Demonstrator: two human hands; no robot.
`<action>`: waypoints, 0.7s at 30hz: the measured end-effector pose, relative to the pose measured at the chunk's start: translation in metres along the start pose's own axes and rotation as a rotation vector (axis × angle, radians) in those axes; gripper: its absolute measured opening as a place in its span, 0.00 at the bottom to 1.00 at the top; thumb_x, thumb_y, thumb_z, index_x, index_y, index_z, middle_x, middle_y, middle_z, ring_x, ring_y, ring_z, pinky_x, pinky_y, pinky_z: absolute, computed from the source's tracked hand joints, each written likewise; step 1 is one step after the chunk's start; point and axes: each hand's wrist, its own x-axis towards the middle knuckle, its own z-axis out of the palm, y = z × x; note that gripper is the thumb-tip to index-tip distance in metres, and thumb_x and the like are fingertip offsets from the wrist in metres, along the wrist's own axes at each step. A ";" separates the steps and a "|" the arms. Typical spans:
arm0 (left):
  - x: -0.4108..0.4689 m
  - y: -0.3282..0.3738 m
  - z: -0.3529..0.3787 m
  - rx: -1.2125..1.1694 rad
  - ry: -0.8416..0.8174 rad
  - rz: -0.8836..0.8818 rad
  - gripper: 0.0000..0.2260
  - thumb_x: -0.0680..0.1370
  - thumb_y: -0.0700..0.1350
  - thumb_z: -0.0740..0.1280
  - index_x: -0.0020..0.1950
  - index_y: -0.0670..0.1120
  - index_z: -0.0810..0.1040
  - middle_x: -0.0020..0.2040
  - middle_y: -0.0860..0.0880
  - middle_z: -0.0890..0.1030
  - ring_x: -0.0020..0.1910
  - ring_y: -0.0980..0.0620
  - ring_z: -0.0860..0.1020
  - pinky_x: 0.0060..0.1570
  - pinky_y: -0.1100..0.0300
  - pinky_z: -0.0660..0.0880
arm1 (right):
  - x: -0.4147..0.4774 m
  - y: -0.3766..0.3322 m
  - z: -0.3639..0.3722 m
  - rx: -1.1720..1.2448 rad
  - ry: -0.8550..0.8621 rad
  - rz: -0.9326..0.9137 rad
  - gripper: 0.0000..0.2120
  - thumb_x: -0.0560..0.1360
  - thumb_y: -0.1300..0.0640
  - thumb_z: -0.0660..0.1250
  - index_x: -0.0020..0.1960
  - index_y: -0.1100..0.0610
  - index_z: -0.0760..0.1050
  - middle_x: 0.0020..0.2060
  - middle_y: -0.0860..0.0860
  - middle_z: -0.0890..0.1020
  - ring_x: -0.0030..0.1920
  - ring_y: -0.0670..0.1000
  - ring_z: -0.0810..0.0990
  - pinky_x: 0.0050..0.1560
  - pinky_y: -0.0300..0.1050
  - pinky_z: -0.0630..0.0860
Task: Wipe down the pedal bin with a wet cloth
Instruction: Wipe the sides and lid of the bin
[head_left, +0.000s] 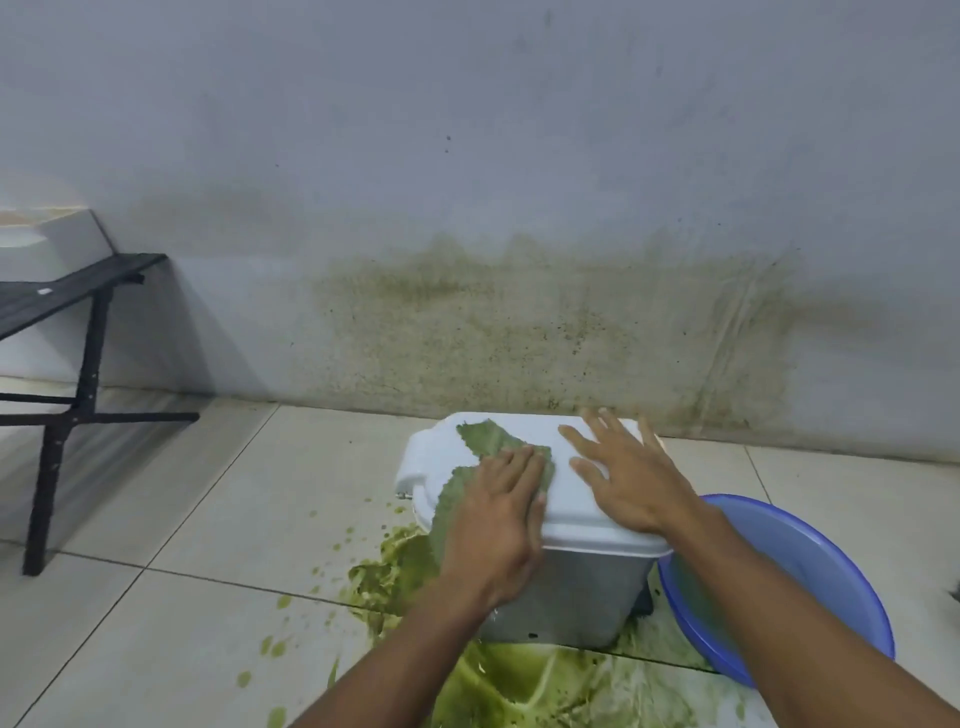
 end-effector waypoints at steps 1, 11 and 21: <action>-0.007 0.004 0.007 -0.012 0.009 0.059 0.21 0.86 0.50 0.54 0.79 0.48 0.67 0.79 0.49 0.67 0.79 0.51 0.62 0.80 0.55 0.52 | 0.003 0.002 0.005 0.010 0.008 0.004 0.24 0.84 0.40 0.46 0.79 0.35 0.50 0.81 0.44 0.46 0.81 0.48 0.40 0.79 0.56 0.36; 0.001 -0.033 -0.005 -0.409 0.430 -0.482 0.19 0.85 0.43 0.57 0.77 0.47 0.69 0.77 0.52 0.69 0.77 0.54 0.63 0.78 0.49 0.58 | -0.020 -0.023 0.015 -0.035 0.100 0.182 0.27 0.80 0.33 0.45 0.78 0.36 0.53 0.78 0.45 0.56 0.78 0.50 0.51 0.77 0.58 0.49; -0.015 -0.054 -0.018 -0.419 0.474 -0.664 0.15 0.85 0.44 0.56 0.68 0.45 0.76 0.61 0.49 0.77 0.62 0.49 0.73 0.65 0.53 0.69 | -0.021 -0.030 0.019 0.004 0.121 0.227 0.26 0.79 0.33 0.47 0.77 0.35 0.54 0.76 0.45 0.58 0.76 0.50 0.53 0.76 0.60 0.50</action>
